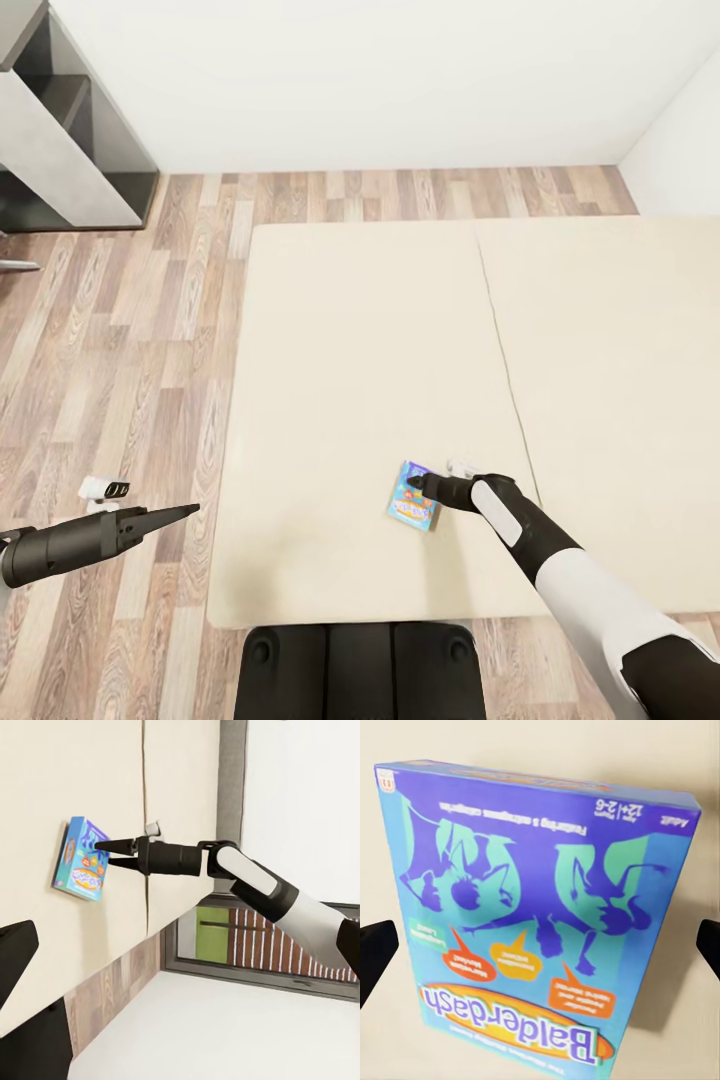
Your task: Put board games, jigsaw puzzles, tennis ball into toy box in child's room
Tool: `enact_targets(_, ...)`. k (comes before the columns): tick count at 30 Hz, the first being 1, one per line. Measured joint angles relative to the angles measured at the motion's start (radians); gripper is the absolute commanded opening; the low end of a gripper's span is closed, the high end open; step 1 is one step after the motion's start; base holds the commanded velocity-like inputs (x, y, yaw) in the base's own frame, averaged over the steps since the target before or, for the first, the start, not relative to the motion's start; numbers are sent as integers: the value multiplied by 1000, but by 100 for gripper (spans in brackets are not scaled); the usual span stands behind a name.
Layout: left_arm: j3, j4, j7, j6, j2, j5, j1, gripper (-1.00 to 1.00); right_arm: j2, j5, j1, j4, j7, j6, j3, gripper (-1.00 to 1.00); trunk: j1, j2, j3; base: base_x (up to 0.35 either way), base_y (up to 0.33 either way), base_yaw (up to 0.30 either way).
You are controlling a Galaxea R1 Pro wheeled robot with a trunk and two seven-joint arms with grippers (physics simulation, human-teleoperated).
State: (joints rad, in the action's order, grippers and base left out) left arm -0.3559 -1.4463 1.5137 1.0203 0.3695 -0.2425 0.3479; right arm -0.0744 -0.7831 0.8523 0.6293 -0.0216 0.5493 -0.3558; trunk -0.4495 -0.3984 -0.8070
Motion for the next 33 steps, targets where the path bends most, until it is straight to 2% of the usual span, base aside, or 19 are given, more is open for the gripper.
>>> enact_targets(26,1,0,0,0,-1,0,0,100,2,1,0,9,3,2,3,100,0,0,-8,0,0,0)
enact_targets(33,1,0,0,0,0,0,0,100,19,1,0,25,7,3,0,100,0,0,-8,0,0,0)
